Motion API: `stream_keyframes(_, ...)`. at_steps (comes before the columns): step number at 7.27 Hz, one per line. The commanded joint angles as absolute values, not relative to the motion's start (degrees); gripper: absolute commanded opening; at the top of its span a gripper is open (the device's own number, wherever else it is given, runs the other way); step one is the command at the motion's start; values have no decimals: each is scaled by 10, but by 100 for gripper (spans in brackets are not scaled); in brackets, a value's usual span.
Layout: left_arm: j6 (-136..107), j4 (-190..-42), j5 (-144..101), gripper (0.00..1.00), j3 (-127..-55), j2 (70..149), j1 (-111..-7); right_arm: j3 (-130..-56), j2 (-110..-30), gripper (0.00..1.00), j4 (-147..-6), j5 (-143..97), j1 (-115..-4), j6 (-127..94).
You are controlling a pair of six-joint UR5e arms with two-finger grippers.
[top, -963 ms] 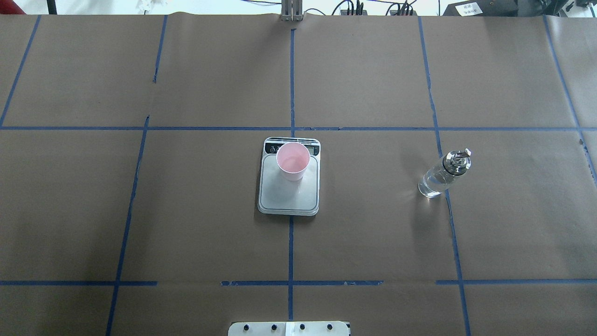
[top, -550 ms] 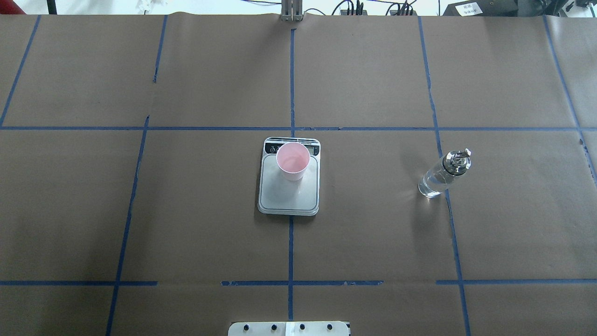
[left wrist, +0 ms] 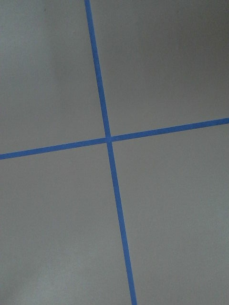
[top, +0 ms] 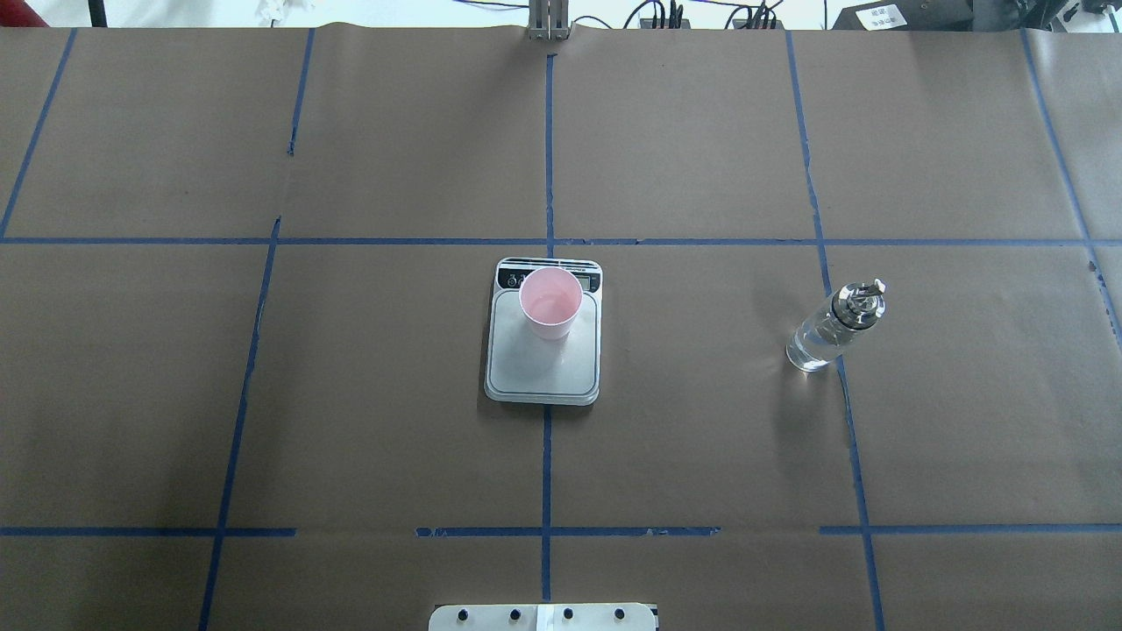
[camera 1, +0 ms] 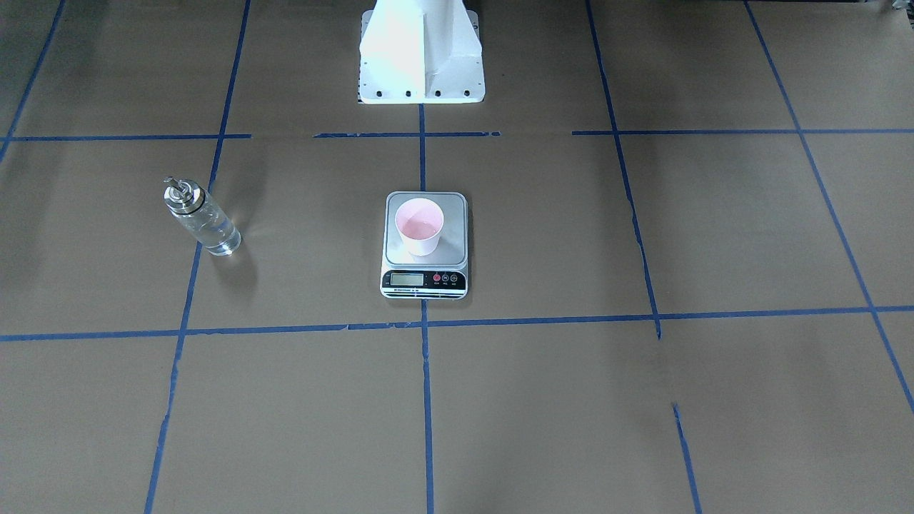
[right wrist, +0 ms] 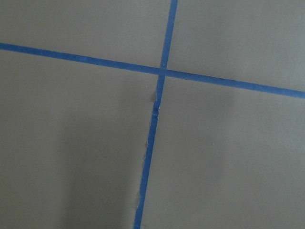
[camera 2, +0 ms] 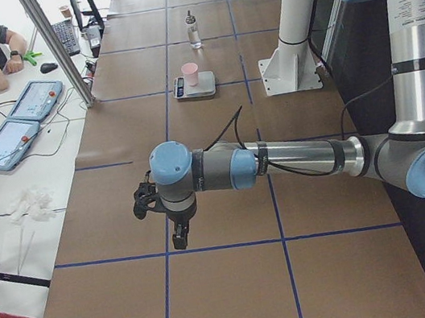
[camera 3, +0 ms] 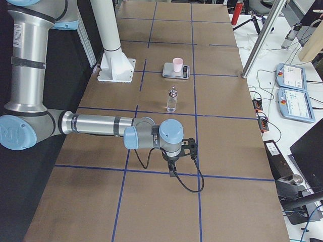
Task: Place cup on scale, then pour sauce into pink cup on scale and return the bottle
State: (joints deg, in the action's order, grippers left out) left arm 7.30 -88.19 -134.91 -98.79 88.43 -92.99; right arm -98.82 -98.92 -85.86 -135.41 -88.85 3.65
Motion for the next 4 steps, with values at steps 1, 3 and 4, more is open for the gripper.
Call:
stream_keyframes(1,73,-882,-1349,100,-987,884,-930,-1045,-1021,100,-898,-1310,-892,38)
stream_keyframes(3,73,-882,-1349,100,-988,885,-930,-1049,-1026,100,-896,-1303,-892,39)
stream_keyframes(4,73,-882,-1348,100,-987,885,-929,-1049,-1026,100,-896,-1303,-891,40)
